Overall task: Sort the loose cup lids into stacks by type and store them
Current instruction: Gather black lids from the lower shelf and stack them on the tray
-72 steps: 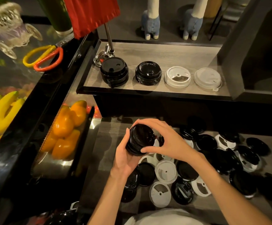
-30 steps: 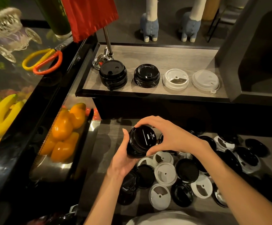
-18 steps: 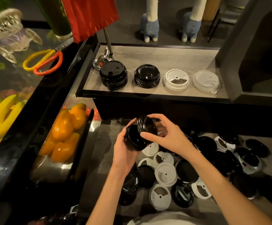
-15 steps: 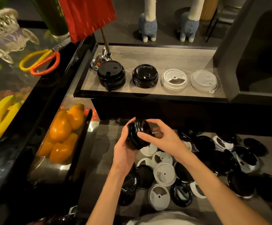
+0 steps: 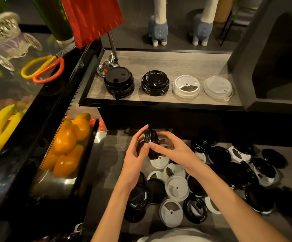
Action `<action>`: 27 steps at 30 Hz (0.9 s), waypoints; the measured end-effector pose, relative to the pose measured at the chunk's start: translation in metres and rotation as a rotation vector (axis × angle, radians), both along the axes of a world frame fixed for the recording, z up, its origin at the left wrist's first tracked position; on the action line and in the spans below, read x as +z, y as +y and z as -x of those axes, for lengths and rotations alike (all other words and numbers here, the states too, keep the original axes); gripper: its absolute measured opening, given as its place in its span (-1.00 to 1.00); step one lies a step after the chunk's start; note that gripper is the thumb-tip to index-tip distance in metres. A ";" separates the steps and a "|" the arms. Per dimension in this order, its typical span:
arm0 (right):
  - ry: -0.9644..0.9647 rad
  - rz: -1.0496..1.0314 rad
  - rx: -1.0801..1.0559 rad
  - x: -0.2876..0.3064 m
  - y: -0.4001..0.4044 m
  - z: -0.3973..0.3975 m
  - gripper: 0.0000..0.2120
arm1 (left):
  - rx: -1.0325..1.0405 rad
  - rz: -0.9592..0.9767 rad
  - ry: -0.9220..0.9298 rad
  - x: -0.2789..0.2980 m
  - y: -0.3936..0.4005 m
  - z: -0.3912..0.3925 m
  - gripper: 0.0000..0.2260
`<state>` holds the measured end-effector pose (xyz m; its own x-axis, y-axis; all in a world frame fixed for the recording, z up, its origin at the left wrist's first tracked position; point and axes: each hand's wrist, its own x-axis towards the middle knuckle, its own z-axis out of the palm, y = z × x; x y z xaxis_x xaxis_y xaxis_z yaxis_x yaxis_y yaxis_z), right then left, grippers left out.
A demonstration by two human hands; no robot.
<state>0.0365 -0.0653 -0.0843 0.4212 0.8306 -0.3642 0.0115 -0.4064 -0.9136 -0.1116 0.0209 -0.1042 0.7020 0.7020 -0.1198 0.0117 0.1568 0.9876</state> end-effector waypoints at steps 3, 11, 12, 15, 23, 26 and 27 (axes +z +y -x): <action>0.028 0.000 -0.001 0.000 0.002 -0.003 -0.35 | -0.006 -0.034 -0.001 0.001 0.003 0.000 -0.37; 0.264 -0.089 0.003 0.019 0.001 -0.015 -0.63 | 0.007 0.016 -0.051 0.019 0.015 -0.004 -0.56; 0.256 -0.090 -0.001 0.024 0.002 -0.019 -0.65 | -0.007 0.017 -0.053 0.023 0.017 -0.006 -0.55; 0.250 -0.110 -0.034 0.040 0.007 -0.028 -0.64 | -0.050 0.013 -0.067 0.038 0.023 -0.012 -0.53; -0.043 -0.234 -0.184 0.106 0.036 -0.056 -0.60 | 0.146 0.018 -0.105 0.103 0.059 -0.042 -0.67; -0.122 -0.188 -0.160 0.132 0.055 -0.076 -0.62 | 0.123 -0.088 -0.042 0.124 0.079 -0.056 -0.73; -0.126 -0.169 -0.154 0.140 0.062 -0.083 -0.65 | 0.121 -0.126 -0.013 0.130 0.088 -0.062 -0.73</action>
